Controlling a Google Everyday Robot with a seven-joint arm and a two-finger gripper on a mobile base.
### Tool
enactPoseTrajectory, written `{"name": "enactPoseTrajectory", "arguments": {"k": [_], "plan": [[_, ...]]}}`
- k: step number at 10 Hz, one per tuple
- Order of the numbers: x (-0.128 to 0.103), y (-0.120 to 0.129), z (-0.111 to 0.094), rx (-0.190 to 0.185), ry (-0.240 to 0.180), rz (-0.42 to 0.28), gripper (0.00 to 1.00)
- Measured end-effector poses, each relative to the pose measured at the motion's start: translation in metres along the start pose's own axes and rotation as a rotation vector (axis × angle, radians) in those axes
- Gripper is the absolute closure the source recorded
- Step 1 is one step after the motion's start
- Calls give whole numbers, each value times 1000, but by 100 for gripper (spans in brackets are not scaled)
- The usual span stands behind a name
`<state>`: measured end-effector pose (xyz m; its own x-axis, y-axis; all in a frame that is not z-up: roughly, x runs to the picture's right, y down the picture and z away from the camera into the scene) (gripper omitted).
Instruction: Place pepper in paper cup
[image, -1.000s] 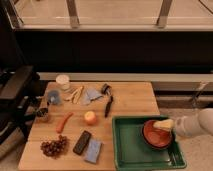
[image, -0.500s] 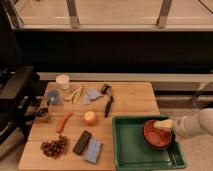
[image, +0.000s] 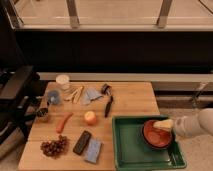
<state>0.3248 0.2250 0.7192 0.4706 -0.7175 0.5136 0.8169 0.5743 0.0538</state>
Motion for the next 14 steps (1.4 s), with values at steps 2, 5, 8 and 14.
{"name": "enactPoseTrajectory", "arguments": {"k": [2,5,8,14], "plan": [[0,0,0,0,0,0,20],[0,0,0,0,0,0,20],[7,-14,-12,-48,25,-55,20],[16,-122,-44,-88,72,-279,20]]}}
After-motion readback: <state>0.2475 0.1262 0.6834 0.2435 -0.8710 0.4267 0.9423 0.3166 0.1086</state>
